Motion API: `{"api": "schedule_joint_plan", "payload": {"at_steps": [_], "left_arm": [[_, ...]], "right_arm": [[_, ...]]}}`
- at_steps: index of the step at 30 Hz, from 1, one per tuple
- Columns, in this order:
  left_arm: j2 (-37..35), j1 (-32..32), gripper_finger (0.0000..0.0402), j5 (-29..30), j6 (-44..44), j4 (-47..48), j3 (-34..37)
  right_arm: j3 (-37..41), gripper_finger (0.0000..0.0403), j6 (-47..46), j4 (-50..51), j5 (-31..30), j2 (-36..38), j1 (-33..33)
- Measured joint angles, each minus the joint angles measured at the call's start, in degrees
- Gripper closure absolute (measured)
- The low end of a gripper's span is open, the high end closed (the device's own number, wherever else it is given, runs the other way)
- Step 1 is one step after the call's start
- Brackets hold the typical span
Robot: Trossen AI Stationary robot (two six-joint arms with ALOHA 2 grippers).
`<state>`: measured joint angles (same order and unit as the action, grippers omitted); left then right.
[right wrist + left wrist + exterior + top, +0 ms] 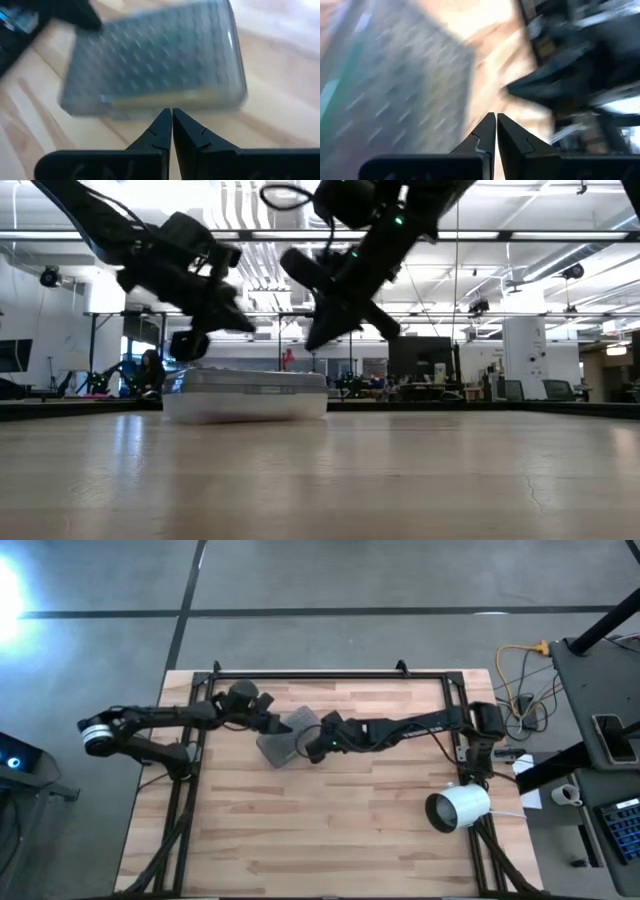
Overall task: Pick & place school supplies into a supply box
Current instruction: Close the lid of the black supply box
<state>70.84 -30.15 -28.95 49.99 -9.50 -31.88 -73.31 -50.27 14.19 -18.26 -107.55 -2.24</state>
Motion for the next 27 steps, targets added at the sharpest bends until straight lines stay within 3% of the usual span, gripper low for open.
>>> {"api": "schedule_joint_plan", "payload": {"at_steps": [5, 7, 12, 18, 27], "left_arm": [[-6.58, 0.66, 0.0401, 6.52, -5.17, 15.33, 0.15], [-8.56, 0.66, 0.0401, 7.95, -5.96, 17.8, 0.68], [-10.39, 0.8, 0.0401, 8.24, -6.0, 17.58, 2.51], [-6.97, 2.68, 0.0401, 8.19, -5.2, 13.67, 3.04], [1.18, 3.28, 0.0401, 7.98, -5.09, 6.59, 3.02]], "right_arm": [[-5.82, 0.0394, 4.5, -0.45, 0.43, -3.37, -2.21], [-7.01, 0.0394, 4.1, 0.0, 3.3, -5.73, -3.49], [-8.79, 0.0394, 2.31, 0.64, 9.32, -10.35, -4.78], [-10.96, 0.0394, 8.7, 1.31, 4.68, -8.28, -2.79], [-10.19, 0.0394, 29.09, 6.75, 1.65, -1.92, 1.96]]}}
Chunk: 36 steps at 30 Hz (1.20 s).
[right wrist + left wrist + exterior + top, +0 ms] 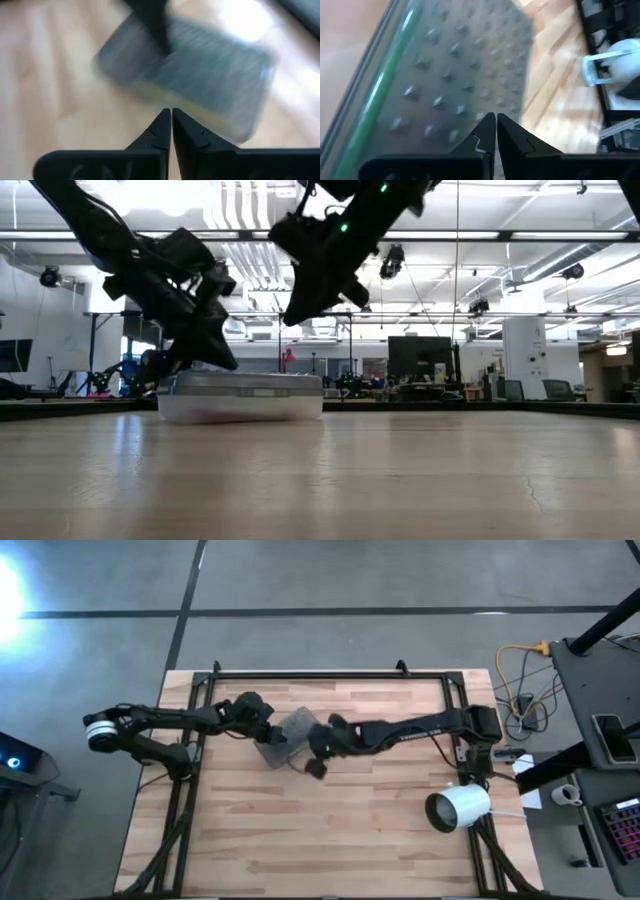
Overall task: Pick & place school supplies into a supply box
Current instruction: Close the lid of the black supply box
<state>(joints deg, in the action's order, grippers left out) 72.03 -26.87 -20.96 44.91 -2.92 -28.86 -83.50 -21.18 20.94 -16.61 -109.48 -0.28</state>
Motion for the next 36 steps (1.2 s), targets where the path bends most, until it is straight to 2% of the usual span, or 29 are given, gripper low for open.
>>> {"api": "schedule_joint_plan", "payload": {"at_steps": [3, 6, 12, 20, 27, 31, 36], "left_arm": [[1.87, 0.03, 0.0401, -0.38, 0.0, -0.38, -0.04], [2.63, 0.24, 0.0401, -1.01, 0.0, -1.31, -0.09], [1.75, 0.24, 0.0401, -1.17, 0.02, -2.1, -0.28], [1.75, 0.24, 0.0401, -1.3, 0.0, -2.08, -0.33], [1.66, 0.15, 0.0401, -1.21, 0.0, -2.27, -0.33], [1.76, 0.25, 0.0401, -1.54, -0.02, -2.01, -0.22], [1.61, 0.26, 0.0401, -1.52, -0.78, -2.9, -0.24]], "right_arm": [[0.13, 0.0394, -1.64, 3.23, 2.78, -1.43, 1.33], [0.45, 0.0394, -5.36, 2.39, 6.16, -5.15, 1.12], [-0.76, 0.0394, -11.67, -1.46, 6.29, -8.0, 0.3], [-0.61, 0.0394, -12.49, -2.84, 8.66, -11.73, -2.85], [-0.72, 0.0394, -12.93, -9.3, 9.16, -12.61, -4.04], [-0.62, 0.0394, -13.25, -8.19, 9.08, -12.53, -4.32], [-1.15, 0.0394, -14.81, -0.35, 8.94, -10.33, -3.61]]}}
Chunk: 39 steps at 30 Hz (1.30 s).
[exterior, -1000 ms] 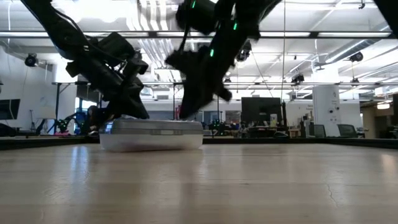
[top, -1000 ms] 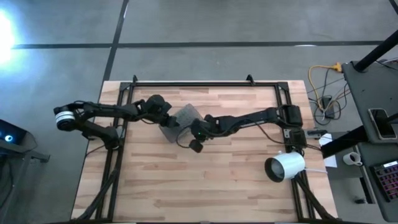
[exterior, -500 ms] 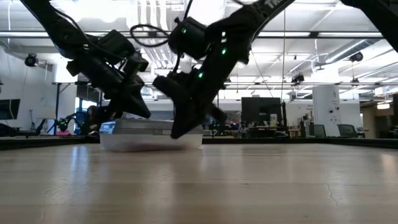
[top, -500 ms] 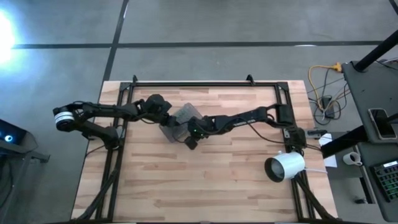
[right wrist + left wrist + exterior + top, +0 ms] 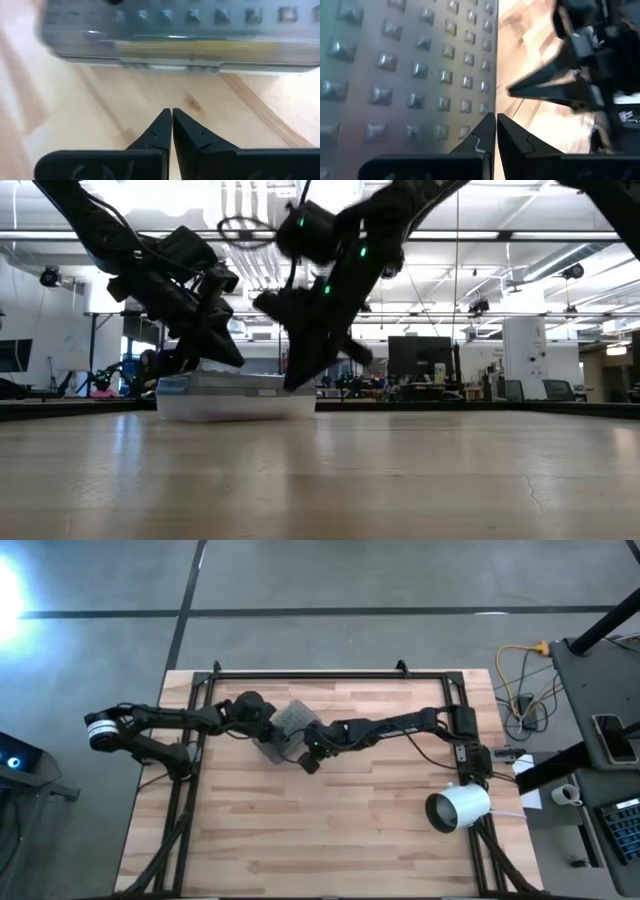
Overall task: Pick & place school supplies into a supply box
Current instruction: Close the lid of the black supply box, then return to Home Position
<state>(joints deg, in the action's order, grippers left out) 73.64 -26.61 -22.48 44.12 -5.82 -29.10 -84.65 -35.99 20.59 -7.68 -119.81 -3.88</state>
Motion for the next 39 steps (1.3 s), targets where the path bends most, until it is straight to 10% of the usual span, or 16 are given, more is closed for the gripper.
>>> {"api": "schedule_joint_plan", "payload": {"at_steps": [6, 18, 29, 39], "left_arm": [[-3.96, -0.02, 0.0401, 0.08, -1.42, -0.49, -3.07], [-13.73, -0.04, 0.0401, 0.2, -9.12, -2.11, -11.61], [-15.82, -0.07, 0.0401, 0.14, -8.24, 1.81, -10.94], [-22.27, 1.59, 0.0401, -13.31, -6.41, -3.53, -8.87]], "right_arm": [[0.31, 0.0394, -0.55, 3.55, -5.84, 9.49, 3.46], [7.97, 0.0394, -12.32, 29.47, -38.7, 38.45, 13.55], [25.29, 0.0394, -64.65, 50.75, -19.75, 62.38, 17.87], [40.43, 0.0394, -17.18, -3.31, -28.77, 69.28, 18.9]]}}
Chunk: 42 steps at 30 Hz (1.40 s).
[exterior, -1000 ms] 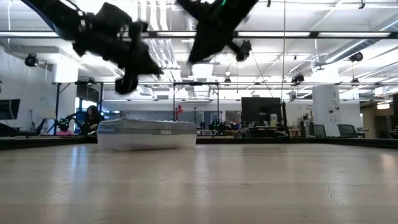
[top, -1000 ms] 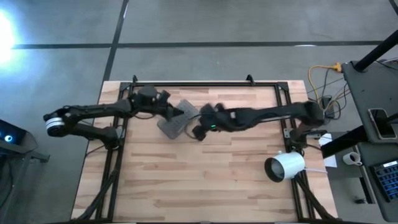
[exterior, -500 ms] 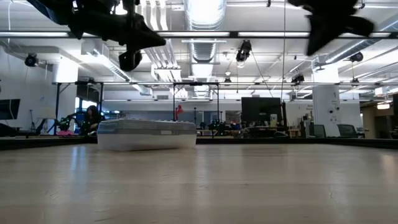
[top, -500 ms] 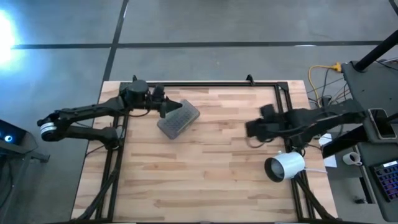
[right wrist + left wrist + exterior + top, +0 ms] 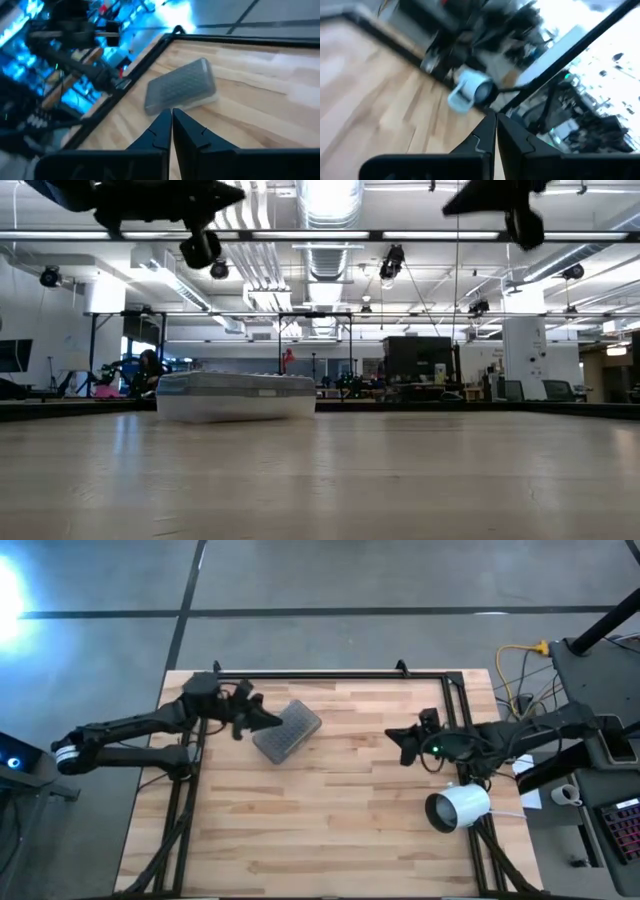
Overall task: Pick & place school supplies into a supply box
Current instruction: Return to Home Position
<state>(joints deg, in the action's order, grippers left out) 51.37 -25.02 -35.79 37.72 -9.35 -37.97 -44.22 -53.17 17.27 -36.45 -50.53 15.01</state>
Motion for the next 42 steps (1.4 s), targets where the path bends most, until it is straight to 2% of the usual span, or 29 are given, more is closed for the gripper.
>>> {"api": "schedule_joint_plan", "payload": {"at_steps": [4, 8, 11, 14, 18, 25, 29, 33, 42], "left_arm": [[-4.91, -0.18, 0.0401, 0.24, 0.5, -9.8, 4.35], [-10.46, -0.75, 0.0401, 2.07, 0.45, -13.24, 8.89], [-15.06, -1.06, 0.0401, 4.01, -0.86, -13.22, 12.75], [-20.39, -1.04, 0.0401, 4.37, -2.14, -15.26, 17.0], [-27.41, -1.04, 0.0401, 4.34, -2.03, -18.16, 23.46], [-36.63, -1.04, 0.0401, 4.55, -0.07, -27.18, 36.96], [-40.02, -1.04, 0.0401, 4.68, -2.17, -14.39, 35.53], [-40.53, -1.42, 0.0401, 4.67, -4.55, -12.05, 36.19], [-37.23, -1.63, 0.0401, 4.67, -4.0, -8.75, 37.37]], "right_arm": [[13.66, 0.0394, -1.79, -13.62, 5.0, 5.27, -5.26], [25.78, 0.0394, 9.77, -39.61, 15.66, 11.53, -8.77], [32.73, 0.0394, 20.41, -54.91, 16.53, 17.09, -10.72], [37.95, 0.0394, 27.3, -62.51, 15.68, 23.25, -12.35], [43.2, 0.0394, 30.55, -63.3, 15.45, 31.91, -13.6], [43.71, 0.0394, 32.88, -47.67, 15.26, 44.44, -13.61], [43.71, 0.0394, 33.92, -41.1, 13.15, 50.03, -13.58], [43.71, 0.0394, 33.89, -36.55, 12.26, 50.04, -13.57], [43.68, 0.0394, 33.75, -35.86, 12.45, 46.07, -13.53]]}}
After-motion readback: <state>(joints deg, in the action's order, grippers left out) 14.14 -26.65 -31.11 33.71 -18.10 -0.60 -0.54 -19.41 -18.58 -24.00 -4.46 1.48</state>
